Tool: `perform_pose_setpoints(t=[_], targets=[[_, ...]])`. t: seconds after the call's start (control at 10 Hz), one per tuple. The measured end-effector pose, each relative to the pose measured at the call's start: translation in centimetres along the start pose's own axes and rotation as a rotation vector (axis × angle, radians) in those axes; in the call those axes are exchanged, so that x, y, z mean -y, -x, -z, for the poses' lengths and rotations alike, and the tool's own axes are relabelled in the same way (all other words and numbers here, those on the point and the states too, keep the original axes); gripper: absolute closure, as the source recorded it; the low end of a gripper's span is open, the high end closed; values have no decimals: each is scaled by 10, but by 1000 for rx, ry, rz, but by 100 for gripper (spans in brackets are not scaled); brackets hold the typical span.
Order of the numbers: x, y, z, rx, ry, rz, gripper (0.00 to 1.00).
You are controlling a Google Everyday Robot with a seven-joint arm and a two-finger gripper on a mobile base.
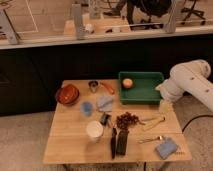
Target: Place apple in plastic cup
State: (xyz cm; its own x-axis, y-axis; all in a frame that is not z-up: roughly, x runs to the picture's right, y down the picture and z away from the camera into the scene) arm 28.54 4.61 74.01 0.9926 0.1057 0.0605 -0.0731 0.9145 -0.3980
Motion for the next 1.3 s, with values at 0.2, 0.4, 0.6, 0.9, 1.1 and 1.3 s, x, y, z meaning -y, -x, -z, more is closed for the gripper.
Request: perform_pose_setpoints(t=[0.2, 0.4, 0.6, 0.9, 1.1, 1.3], targets=[[46, 13, -18, 55, -58, 11, 20], [90, 29, -42, 81, -95, 9, 20], [112, 39, -58, 90, -105, 3, 20], [114, 37, -60, 87, -106, -1, 20], [114, 38, -60, 88, -106, 0, 20], [114, 38, -60, 88, -106, 0, 20]])
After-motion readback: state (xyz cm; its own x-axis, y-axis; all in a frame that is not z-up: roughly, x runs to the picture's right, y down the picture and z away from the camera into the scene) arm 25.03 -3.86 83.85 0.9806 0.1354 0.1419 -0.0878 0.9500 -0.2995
